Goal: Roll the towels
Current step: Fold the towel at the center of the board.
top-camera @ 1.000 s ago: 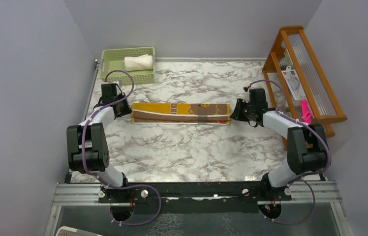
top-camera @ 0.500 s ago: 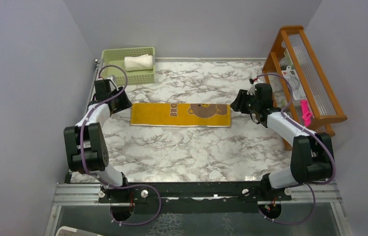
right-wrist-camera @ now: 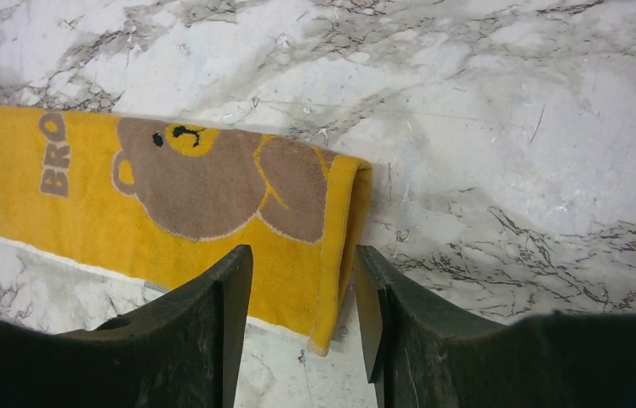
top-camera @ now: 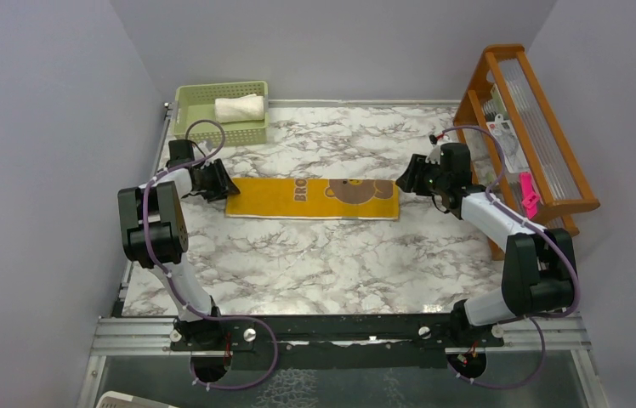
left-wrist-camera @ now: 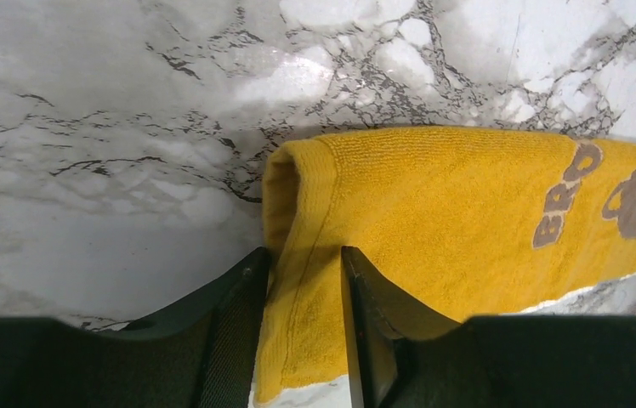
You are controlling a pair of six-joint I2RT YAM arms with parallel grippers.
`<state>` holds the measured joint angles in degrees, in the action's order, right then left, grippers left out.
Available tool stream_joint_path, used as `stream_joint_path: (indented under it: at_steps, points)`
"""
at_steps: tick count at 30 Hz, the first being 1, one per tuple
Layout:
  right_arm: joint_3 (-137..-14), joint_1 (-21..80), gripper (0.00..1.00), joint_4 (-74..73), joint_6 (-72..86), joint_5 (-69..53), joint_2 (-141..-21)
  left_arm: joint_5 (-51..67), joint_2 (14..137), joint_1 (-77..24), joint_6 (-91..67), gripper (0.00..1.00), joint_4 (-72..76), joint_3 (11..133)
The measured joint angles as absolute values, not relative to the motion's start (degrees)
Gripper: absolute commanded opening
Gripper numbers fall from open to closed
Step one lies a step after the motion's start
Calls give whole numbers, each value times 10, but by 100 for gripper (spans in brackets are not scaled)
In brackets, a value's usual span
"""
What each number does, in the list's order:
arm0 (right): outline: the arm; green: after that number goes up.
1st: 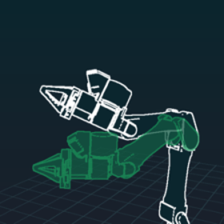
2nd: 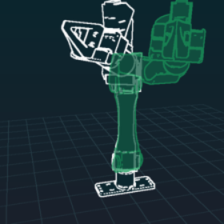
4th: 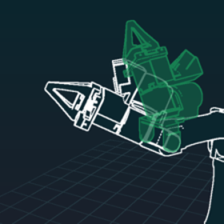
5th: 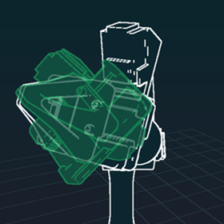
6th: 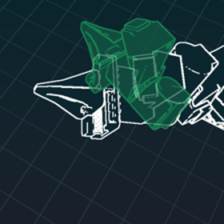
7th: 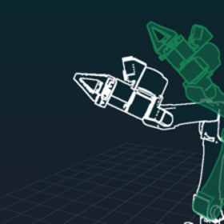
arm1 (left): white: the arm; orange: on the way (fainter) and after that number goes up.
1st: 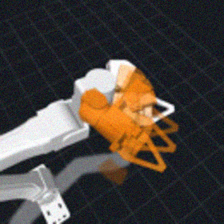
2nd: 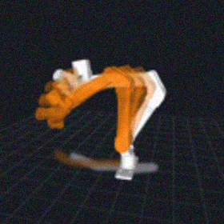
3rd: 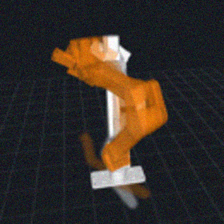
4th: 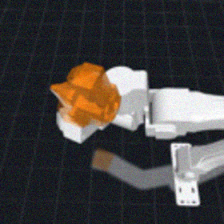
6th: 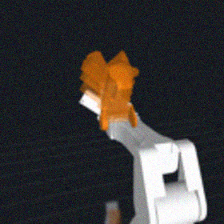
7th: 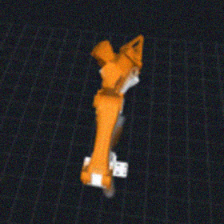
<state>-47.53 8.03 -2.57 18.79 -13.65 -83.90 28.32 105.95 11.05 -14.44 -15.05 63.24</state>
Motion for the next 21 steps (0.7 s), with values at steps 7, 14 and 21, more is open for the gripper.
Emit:
stream_joint_path:
  at_steps: [7, 14, 21]
  points:
    - [-475, 80, 48, -26, 187, -146, -839, 309, 1068, 110, -145, 0, -157, 626]
    - [-475, 80, 48, -29, 186, -152, -839, 226, 1031, 120, -149, 0, -213, 626]
    - [-475, 80, 48, -34, 186, -154, -839, 29, 933, 125, -140, 0, -278, 663]
